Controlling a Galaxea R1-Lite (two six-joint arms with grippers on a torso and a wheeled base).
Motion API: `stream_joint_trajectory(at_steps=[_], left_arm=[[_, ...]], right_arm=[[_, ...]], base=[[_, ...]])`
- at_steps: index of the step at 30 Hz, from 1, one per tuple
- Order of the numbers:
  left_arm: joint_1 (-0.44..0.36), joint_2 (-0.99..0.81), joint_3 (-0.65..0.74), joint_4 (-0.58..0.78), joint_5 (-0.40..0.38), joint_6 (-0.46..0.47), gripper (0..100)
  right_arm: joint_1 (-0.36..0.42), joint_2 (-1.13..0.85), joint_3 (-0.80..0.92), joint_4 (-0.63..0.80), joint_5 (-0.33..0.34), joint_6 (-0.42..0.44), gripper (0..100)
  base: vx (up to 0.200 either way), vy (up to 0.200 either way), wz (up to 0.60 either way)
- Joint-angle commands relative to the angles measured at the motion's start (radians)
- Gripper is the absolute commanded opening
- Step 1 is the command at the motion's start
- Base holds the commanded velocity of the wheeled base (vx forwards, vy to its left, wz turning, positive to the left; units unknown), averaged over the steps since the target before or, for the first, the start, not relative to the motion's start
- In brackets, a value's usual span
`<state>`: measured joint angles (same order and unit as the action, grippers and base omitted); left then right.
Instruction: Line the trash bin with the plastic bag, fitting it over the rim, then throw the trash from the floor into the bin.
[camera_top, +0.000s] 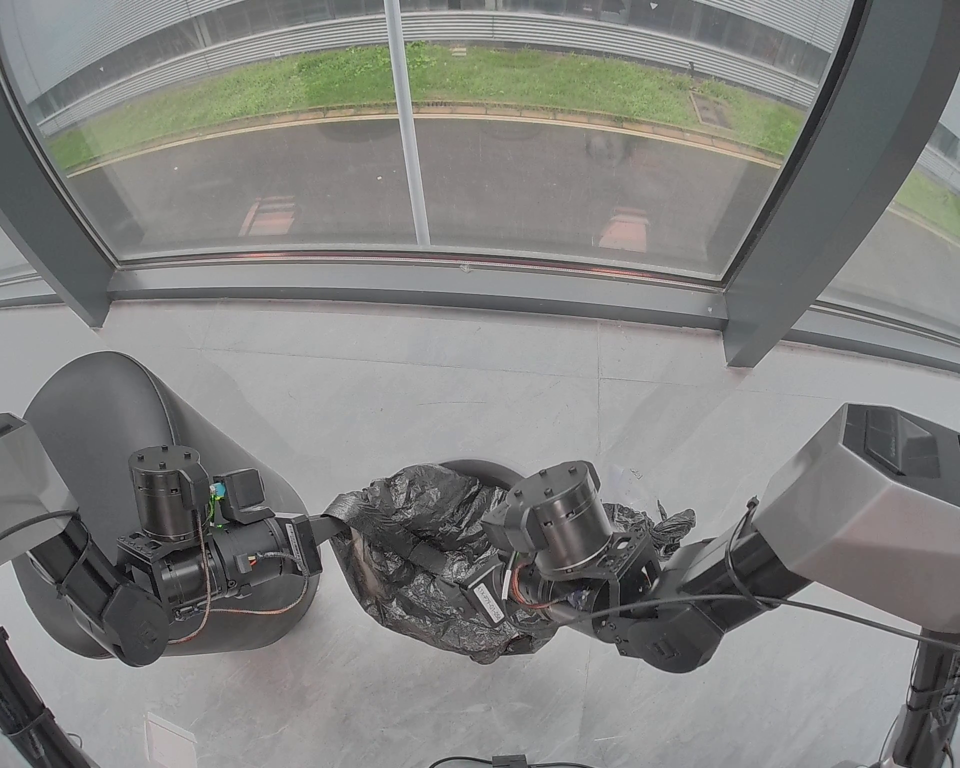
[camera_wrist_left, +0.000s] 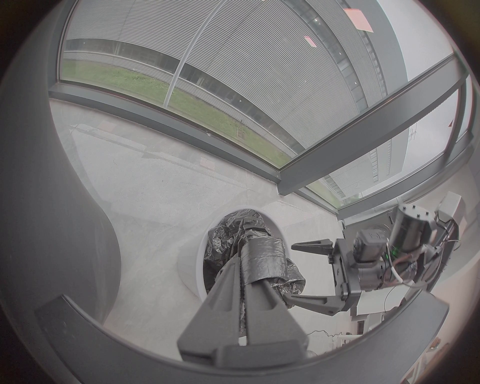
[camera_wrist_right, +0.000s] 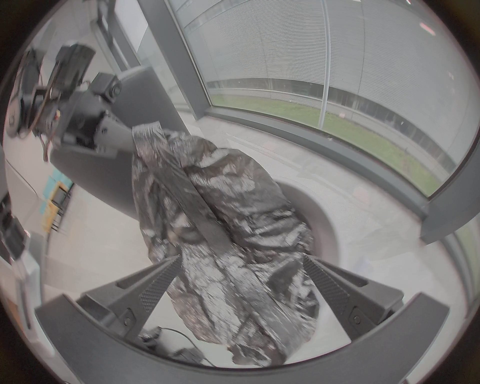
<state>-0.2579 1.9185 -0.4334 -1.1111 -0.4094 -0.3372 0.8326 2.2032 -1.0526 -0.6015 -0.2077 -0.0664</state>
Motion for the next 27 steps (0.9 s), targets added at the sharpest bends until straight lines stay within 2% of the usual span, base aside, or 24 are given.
stream_joint_trajectory(at_steps=[1,4,8,9,11,15,20,27], left_arm=[[0.005,0.002,0.021,-0.033,0.0,-0.014,0],[0.005,-0.001,0.025,-0.038,0.0,-0.014,0],[0.006,-0.003,0.027,-0.038,0.0,-0.014,0],[0.008,-0.003,0.027,-0.038,0.0,-0.014,0],[0.006,-0.003,0.027,-0.038,0.0,-0.014,0],[0.006,-0.003,0.027,-0.038,0.0,-0.014,0],[0.006,-0.003,0.027,-0.039,0.0,-0.014,0],[0.006,-0.006,0.028,-0.039,0.0,-0.016,0]], right_arm=[[0.088,0.029,0.075,-0.02,-0.236,-0.113,100],[0.112,0.055,0.066,-0.035,-0.303,-0.164,100],[0.122,0.062,0.043,-0.034,-0.318,-0.181,100],[0.138,0.078,-0.003,-0.026,-0.371,-0.196,100],[0.152,0.101,-0.027,-0.026,-0.407,-0.204,100],[0.186,0.119,-0.034,-0.021,-0.42,-0.205,100],[0.188,0.156,-0.055,-0.021,-0.421,-0.205,100],[0.135,0.227,-0.135,-0.027,-0.423,-0.204,100]], base=[[0.0,0.0,0.0],[0.0,0.0,0.0],[0.0,0.0,0.0],[0.0,0.0,0.0],[0.0,0.0,0.0],[0.0,0.0,0.0],[0.0,0.0,0.0],[0.0,0.0,0.0]])
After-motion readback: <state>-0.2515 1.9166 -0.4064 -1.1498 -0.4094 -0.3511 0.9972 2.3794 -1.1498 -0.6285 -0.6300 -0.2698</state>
